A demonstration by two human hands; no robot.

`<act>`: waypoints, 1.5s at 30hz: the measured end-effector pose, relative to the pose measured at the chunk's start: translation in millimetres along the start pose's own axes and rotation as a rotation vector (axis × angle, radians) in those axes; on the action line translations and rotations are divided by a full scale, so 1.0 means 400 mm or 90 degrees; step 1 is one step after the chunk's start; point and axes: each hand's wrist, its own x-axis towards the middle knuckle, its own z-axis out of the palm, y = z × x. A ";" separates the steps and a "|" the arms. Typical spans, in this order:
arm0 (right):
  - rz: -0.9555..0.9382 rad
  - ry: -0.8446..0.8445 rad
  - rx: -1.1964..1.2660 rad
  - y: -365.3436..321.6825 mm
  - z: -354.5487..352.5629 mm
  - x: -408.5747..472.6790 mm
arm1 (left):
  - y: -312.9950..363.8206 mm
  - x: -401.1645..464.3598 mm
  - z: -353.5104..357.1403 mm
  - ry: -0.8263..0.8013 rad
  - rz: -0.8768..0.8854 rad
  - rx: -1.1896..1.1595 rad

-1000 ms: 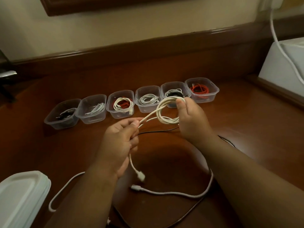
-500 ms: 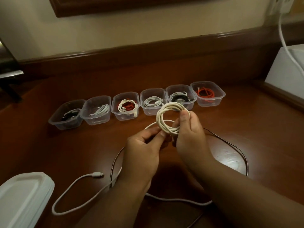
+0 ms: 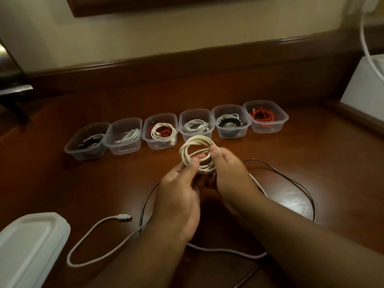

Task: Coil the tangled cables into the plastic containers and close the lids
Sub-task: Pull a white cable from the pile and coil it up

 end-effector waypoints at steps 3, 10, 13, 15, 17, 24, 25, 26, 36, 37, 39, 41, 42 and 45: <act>0.062 -0.065 0.066 -0.021 -0.008 0.003 | 0.008 0.018 -0.018 0.002 -0.087 -0.045; 0.076 -0.154 0.014 -0.029 -0.037 0.014 | 0.026 0.034 -0.037 -0.073 -0.123 0.032; -0.014 -0.128 -0.219 -0.025 -0.041 0.011 | 0.033 0.038 -0.045 -0.055 -0.146 0.038; -0.087 -0.108 -0.376 -0.025 -0.041 0.011 | 0.032 0.043 -0.050 -0.049 -0.109 0.114; -0.101 -0.080 -0.423 -0.021 -0.046 0.021 | 0.026 0.048 -0.056 -0.064 -0.050 0.269; 0.022 0.024 -0.183 -0.047 -0.067 0.034 | 0.040 0.038 -0.054 -0.113 -0.001 0.372; 0.034 0.042 -0.150 -0.051 -0.067 0.037 | 0.043 0.038 -0.057 -0.098 0.015 0.363; 0.048 0.053 -0.105 -0.052 -0.066 0.040 | 0.047 0.038 -0.059 -0.083 0.035 0.360; 0.168 -0.093 0.322 -0.089 -0.051 -0.008 | 0.041 0.038 -0.054 -0.047 0.143 0.392; 0.170 -0.114 0.327 -0.086 -0.043 -0.013 | 0.036 0.038 -0.052 -0.037 0.134 0.351; 0.154 -0.127 0.309 -0.076 -0.029 -0.019 | 0.030 0.037 -0.048 -0.010 0.132 0.274; 0.135 -0.107 0.287 -0.065 -0.022 -0.019 | 0.024 0.034 -0.043 0.013 0.133 0.238; 0.129 -0.094 0.279 -0.061 -0.020 -0.019 | 0.021 0.033 -0.042 0.021 0.129 0.228; 0.117 -0.057 0.255 -0.054 -0.015 -0.019 | 0.010 0.022 -0.035 0.004 0.132 0.237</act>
